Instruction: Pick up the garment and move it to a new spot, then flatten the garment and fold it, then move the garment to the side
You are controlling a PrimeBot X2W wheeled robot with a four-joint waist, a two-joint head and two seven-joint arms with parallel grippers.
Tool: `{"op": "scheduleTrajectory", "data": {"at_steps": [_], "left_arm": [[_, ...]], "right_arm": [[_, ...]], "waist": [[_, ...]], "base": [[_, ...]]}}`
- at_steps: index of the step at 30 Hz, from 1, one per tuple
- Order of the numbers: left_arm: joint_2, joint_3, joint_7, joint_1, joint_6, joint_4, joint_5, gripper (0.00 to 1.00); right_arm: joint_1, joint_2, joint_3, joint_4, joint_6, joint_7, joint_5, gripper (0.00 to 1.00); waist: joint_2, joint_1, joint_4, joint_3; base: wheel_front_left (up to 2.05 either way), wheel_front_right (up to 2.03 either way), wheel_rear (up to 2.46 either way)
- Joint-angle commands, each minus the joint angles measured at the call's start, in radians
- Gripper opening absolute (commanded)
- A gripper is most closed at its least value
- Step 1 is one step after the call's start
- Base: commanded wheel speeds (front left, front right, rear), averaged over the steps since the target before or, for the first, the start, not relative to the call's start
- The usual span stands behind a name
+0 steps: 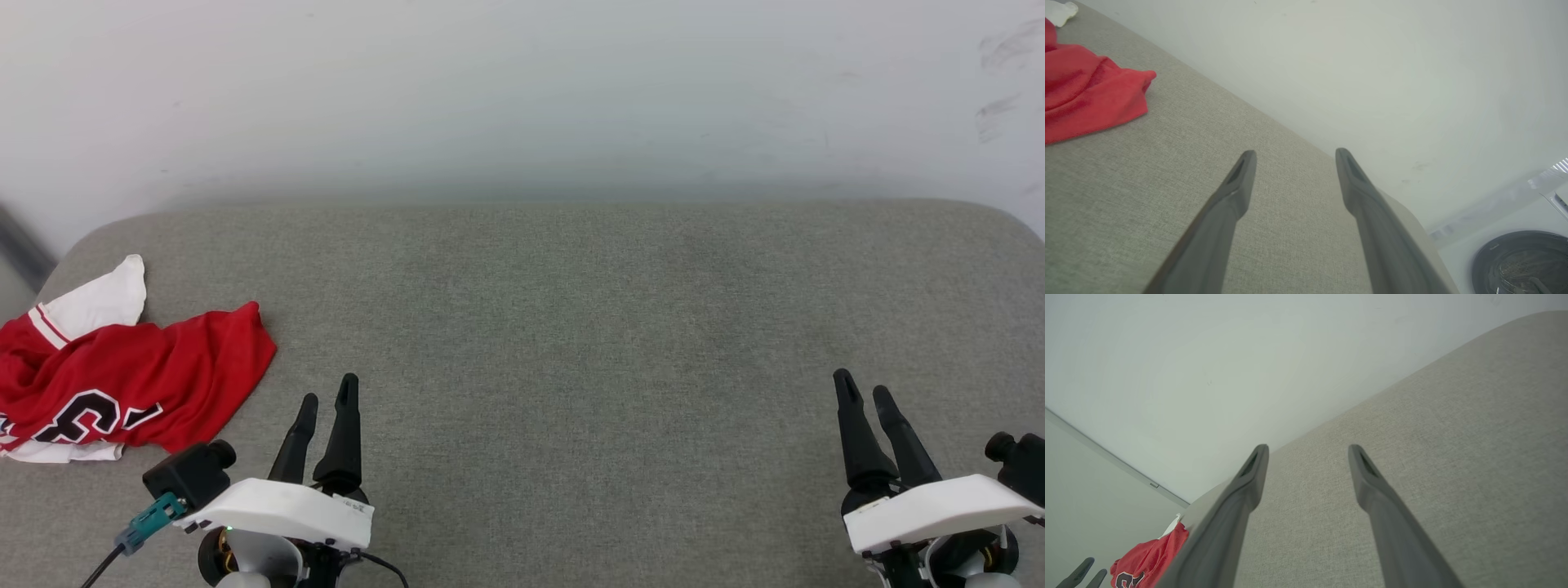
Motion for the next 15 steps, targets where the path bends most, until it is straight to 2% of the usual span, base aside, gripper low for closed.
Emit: {"op": "scheduleTrajectory", "data": {"at_steps": [1, 15], "left_arm": [[0.008, -0.007, -0.013, -0.025, 0.001, -0.008, 0.043, 1.0], [0.016, -0.027, -0.053, -0.037, 0.014, 0.022, 0.227, 1.0]], "right_arm": [[0.002, 0.002, 0.001, -0.019, 0.002, 0.002, -0.045, 1.0], [0.013, 0.008, 0.004, -0.04, 0.002, -0.002, -0.241, 1.0]], "waist": [[0.0, 0.0, 0.0, 0.0], [0.0, 0.0, -0.003, -0.001]], "base": [[0.0, 0.0, 0.0], [0.0, 0.0, 0.0]]}}
